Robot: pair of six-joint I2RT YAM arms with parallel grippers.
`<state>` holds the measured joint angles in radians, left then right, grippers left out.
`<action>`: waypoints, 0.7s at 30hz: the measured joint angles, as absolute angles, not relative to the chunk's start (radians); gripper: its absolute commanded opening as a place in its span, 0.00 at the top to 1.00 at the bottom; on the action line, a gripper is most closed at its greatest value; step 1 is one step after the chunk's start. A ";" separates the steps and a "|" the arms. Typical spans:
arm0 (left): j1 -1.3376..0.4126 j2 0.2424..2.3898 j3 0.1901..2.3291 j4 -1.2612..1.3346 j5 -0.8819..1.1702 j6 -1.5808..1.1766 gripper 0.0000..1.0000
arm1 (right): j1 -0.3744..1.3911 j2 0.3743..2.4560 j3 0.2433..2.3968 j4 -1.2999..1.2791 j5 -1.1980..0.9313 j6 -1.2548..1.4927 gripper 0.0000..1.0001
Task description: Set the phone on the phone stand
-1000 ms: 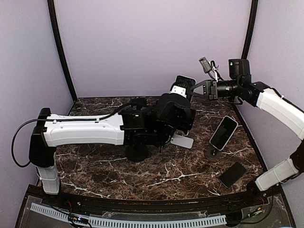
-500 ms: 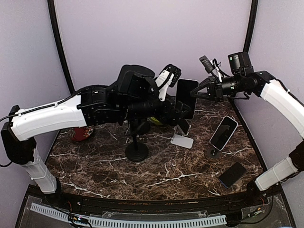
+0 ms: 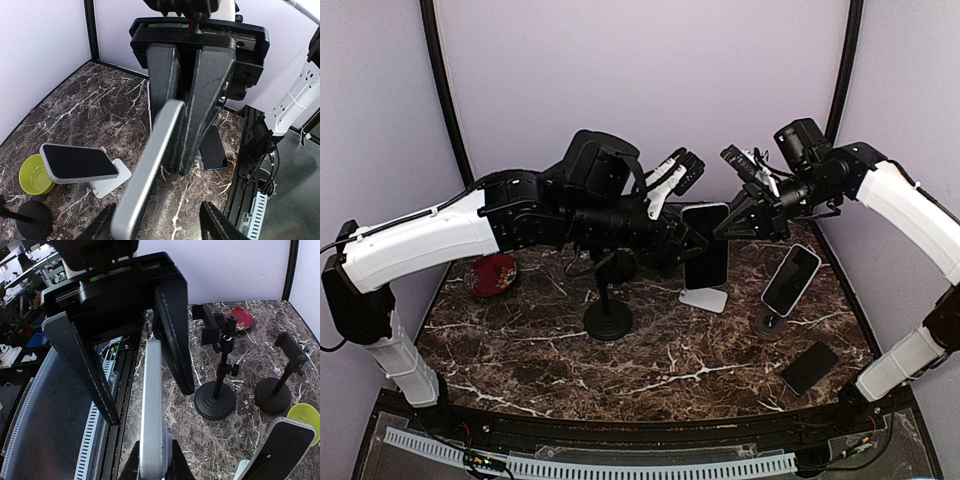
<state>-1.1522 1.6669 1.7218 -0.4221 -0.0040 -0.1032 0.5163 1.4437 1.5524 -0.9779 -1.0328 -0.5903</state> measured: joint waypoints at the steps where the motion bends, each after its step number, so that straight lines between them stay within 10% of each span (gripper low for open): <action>1: -1.150 1.667 1.722 -0.422 0.010 -0.097 0.55 | 0.528 1.444 1.554 -0.991 -1.032 -0.601 1.00; 11: -1.136 1.668 1.722 -0.430 0.117 -0.072 1.00 | 0.557 1.444 1.554 -1.027 -1.037 -0.643 1.00; 15: -1.132 1.666 1.718 -0.428 0.169 -0.051 1.00 | 0.557 1.444 1.554 -1.042 -1.053 -0.655 0.98; 18: -1.129 1.652 1.691 -0.405 0.191 -0.044 1.00 | 0.558 1.444 1.554 -1.045 -1.055 -0.657 0.55; 21: -1.131 1.633 1.656 -0.400 0.197 -0.037 1.00 | 0.561 1.444 1.559 -1.039 -1.061 -0.643 0.36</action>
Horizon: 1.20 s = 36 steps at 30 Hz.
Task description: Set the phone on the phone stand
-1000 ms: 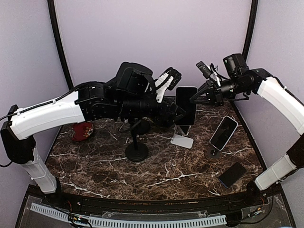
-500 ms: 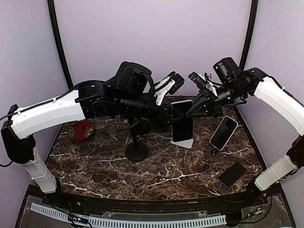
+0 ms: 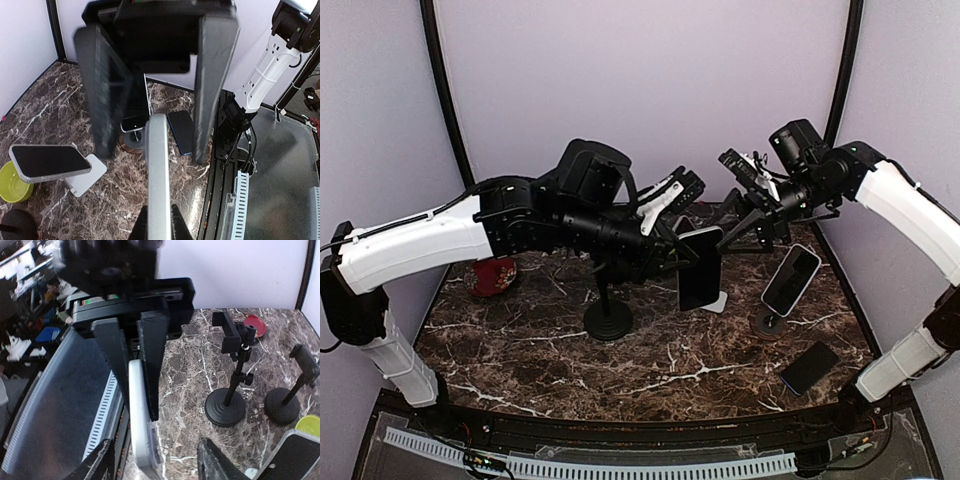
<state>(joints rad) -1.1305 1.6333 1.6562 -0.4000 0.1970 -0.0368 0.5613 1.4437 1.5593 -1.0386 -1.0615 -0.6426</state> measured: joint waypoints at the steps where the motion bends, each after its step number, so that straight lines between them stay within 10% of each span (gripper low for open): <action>1: -1.131 1.626 1.643 -0.411 0.199 -0.036 1.00 | 0.561 1.444 1.562 -1.027 -1.065 -0.649 0.34; 36: -1.131 1.049 1.544 -0.908 0.175 -0.080 1.00 | 0.767 1.902 1.824 -0.622 -0.880 -0.312 0.41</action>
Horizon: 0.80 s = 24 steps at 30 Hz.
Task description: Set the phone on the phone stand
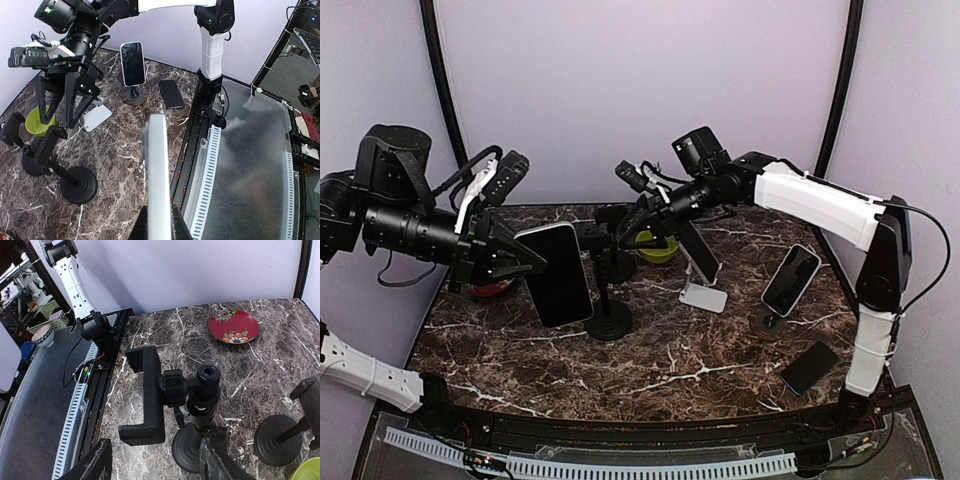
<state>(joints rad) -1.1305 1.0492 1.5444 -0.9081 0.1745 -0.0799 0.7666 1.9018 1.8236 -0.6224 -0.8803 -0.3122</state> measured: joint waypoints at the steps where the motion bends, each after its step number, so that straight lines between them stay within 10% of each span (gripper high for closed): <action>1: -1.131 1.050 1.540 -0.913 0.174 -0.083 1.00 | 0.770 1.909 1.832 -0.624 -0.883 -0.314 0.42; 24: -1.131 1.003 1.486 -0.930 0.108 -0.106 1.00 | 0.805 1.937 1.872 -0.640 -0.890 -0.337 0.69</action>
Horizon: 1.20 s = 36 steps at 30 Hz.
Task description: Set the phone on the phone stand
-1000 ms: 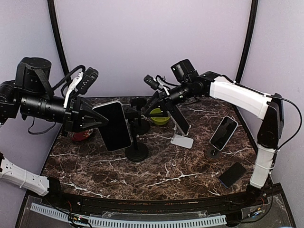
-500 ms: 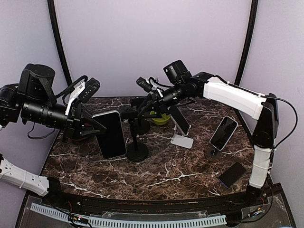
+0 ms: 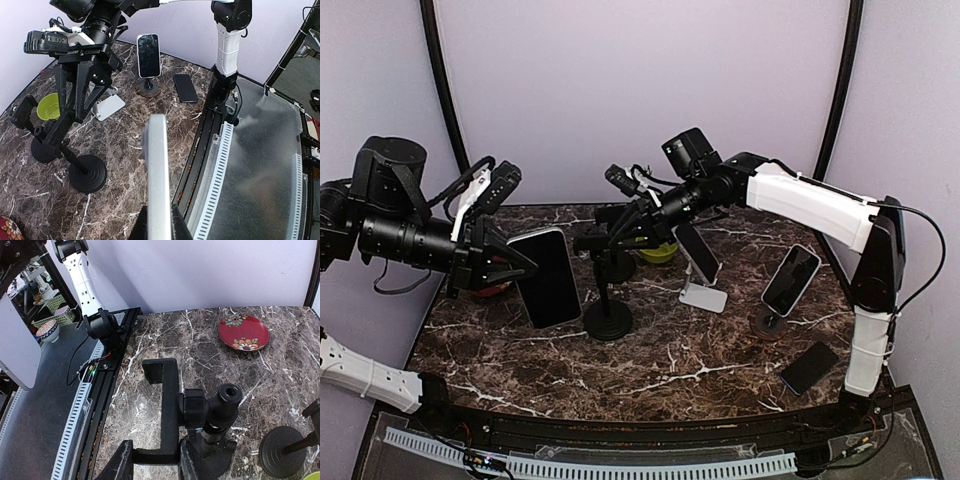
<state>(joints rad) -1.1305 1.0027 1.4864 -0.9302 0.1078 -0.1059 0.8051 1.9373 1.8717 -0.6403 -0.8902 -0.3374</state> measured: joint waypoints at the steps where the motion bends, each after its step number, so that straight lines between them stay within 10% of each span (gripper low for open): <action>1: -1.131 1.003 1.484 -0.929 0.105 -0.105 1.00 | 0.805 1.937 1.872 -0.640 -0.889 -0.338 0.69; 8: -1.131 0.991 1.462 -0.899 0.065 -0.103 1.00 | 0.805 1.937 1.872 -0.637 -0.885 -0.339 0.69; 22: -1.131 0.987 1.382 -0.748 0.057 -0.076 1.00 | 0.805 1.906 1.915 -0.723 -0.853 -0.377 0.30; 36: -1.131 1.104 1.364 -0.436 0.010 0.017 1.00 | 0.812 1.658 1.810 -0.731 -1.003 -0.382 0.32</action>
